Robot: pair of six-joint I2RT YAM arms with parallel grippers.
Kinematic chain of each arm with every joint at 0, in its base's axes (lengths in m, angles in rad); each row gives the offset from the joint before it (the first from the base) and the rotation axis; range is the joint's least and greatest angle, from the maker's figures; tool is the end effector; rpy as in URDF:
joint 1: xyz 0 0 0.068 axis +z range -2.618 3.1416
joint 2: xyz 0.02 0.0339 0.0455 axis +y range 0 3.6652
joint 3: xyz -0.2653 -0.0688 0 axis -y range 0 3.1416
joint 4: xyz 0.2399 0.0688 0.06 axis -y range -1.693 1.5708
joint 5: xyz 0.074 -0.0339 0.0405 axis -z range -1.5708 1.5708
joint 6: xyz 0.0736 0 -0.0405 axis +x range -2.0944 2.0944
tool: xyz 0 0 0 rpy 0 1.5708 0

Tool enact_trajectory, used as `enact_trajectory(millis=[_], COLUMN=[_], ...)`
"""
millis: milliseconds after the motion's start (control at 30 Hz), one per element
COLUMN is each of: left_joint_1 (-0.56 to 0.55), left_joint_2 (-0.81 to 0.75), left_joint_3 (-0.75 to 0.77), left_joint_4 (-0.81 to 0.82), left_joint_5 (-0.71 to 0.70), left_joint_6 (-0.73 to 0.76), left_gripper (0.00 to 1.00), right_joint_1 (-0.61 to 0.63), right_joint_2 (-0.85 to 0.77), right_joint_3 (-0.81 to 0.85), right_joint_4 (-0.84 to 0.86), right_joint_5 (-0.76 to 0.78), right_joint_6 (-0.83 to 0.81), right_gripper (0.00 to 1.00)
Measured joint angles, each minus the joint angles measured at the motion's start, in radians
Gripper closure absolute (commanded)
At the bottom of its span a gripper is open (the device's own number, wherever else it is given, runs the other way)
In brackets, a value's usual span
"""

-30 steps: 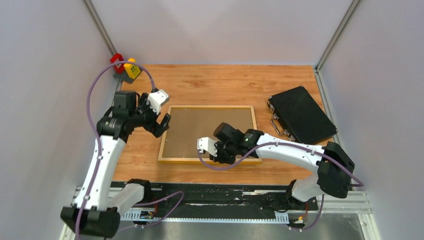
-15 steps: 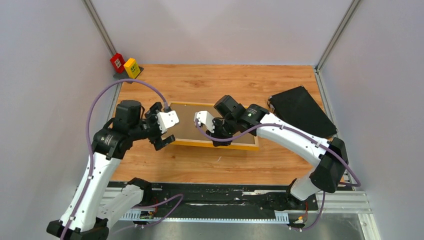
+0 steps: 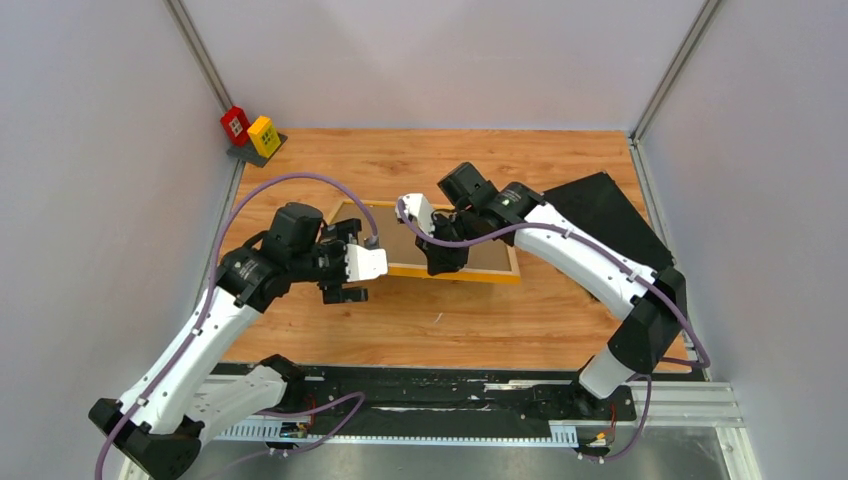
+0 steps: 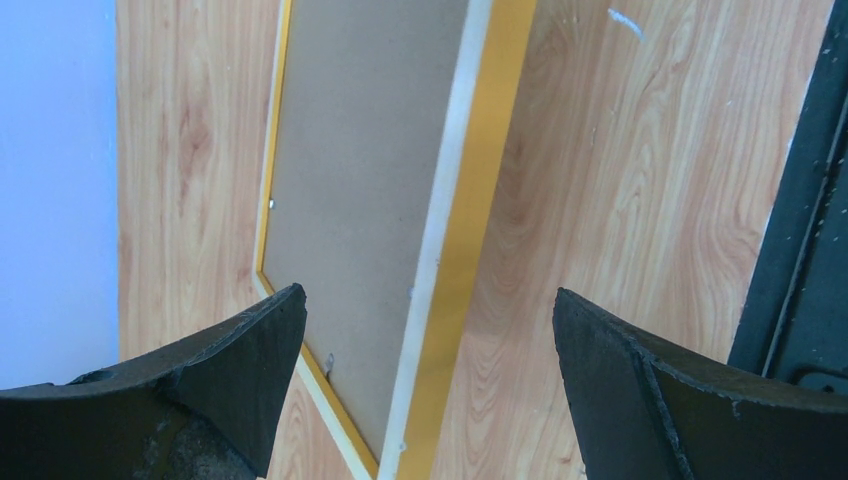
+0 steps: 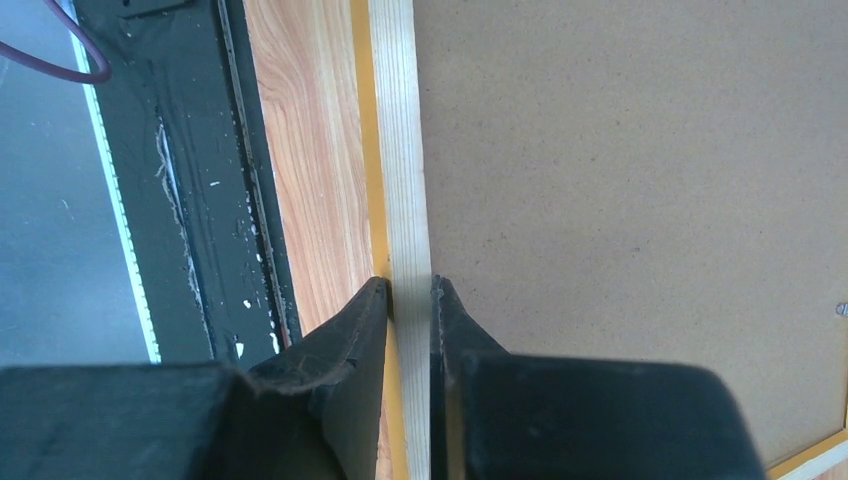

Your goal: Put the photo into the frame

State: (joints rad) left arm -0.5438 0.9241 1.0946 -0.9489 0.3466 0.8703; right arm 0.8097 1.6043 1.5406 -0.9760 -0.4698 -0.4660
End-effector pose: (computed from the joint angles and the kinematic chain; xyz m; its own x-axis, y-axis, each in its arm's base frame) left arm 0.1483 -0.1189 0.3245 0.1430 0.7538 -0.6413 0.9065 0.1604 0.3906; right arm 0.2123 0.2712 0.3029 -0.1701 -0.7595 -0.6279 -0.9853 0.1206 0.1212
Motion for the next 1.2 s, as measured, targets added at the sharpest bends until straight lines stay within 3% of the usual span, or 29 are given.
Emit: enact_trajectory(millis=[367, 600, 900, 1000, 1200], left_joint_1=[-0.013, -0.018, -0.039, -0.042, -0.047], left_joint_2=[-0.002, 0.053, 0.098, 0.108, 0.125], left_joint_3=[-0.165, -0.184, -0.182, -0.178, -0.142], left_joint_4=[0.157, 0.268, 0.291, 0.288, 0.264], left_joint_5=[-0.107, -0.166, -0.192, -0.200, -0.210], left_joint_6=[0.108, 0.143, 0.136, 0.134, 0.137], left_gripper=[0.04, 0.28, 0.62, 0.71, 0.93], right_joint_1=[-0.060, -0.067, -0.086, -0.092, -0.100], right_joint_2=[0.029, 0.048, 0.050, 0.050, 0.045], right_joint_3=[0.071, 0.082, 0.086, 0.088, 0.103], right_joint_4=[-0.031, -0.039, -0.036, -0.036, -0.032], right_joint_5=[-0.078, -0.096, -0.101, -0.099, -0.081], right_joint_6=[0.023, 0.031, 0.039, 0.044, 0.068], right_gripper=[1.00, 1.00, 0.96, 0.85, 0.42])
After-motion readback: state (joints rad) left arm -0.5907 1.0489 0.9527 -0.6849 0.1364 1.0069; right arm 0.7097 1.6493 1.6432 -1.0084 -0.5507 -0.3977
